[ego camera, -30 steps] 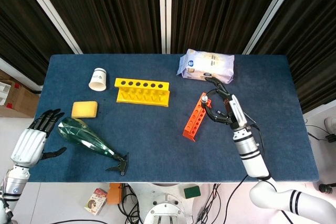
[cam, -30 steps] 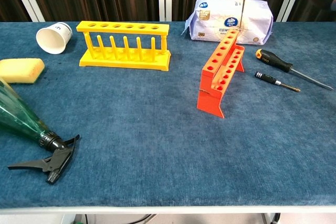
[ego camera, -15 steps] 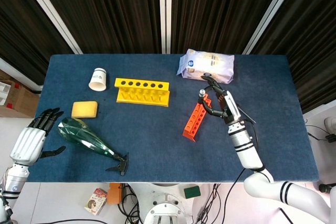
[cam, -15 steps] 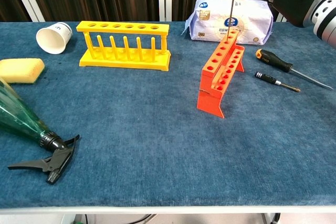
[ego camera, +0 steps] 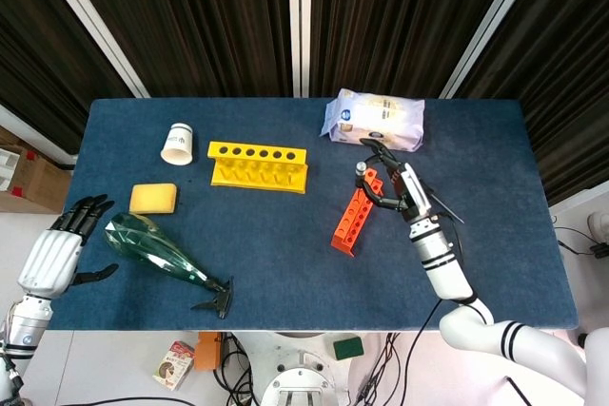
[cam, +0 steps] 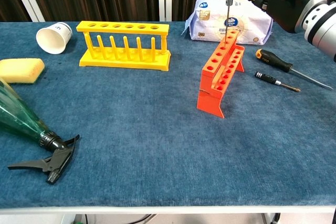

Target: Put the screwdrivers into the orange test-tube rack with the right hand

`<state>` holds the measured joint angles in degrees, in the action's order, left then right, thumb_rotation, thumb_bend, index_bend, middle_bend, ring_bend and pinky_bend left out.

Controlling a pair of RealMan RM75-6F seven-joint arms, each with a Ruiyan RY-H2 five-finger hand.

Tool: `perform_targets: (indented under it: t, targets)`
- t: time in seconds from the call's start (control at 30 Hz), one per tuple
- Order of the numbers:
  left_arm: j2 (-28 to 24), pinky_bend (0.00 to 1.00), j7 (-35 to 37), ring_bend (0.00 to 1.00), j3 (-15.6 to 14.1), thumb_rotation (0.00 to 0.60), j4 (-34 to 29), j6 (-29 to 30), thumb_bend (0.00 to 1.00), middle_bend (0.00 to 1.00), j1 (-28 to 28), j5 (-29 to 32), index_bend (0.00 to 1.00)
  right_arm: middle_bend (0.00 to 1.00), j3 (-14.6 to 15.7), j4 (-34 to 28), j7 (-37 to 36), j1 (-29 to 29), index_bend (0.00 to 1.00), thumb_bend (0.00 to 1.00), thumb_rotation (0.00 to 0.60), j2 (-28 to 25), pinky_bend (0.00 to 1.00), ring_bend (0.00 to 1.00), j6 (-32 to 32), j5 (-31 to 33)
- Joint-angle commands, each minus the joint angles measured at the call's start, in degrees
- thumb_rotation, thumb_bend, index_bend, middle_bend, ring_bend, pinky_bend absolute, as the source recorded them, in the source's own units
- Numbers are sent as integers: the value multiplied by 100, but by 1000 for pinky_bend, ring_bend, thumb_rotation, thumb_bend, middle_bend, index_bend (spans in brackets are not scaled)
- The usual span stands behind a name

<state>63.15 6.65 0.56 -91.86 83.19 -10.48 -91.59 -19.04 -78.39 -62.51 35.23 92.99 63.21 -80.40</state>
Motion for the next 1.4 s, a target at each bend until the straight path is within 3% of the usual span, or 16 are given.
perform_targets:
  t: [0.03,1.4]
  targets:
    - [0,234,-9,63,0,600,-2,-13,54,89,-1,13,114,120,9,46,-28,54,739,427,600,33,0,0,-46,-4]
    - [-23,236,-20,62,15,600,-29,-78,56,89,-24,69,124,116,477,847,-660,57,741,417,600,186,0,0,-12,-223]
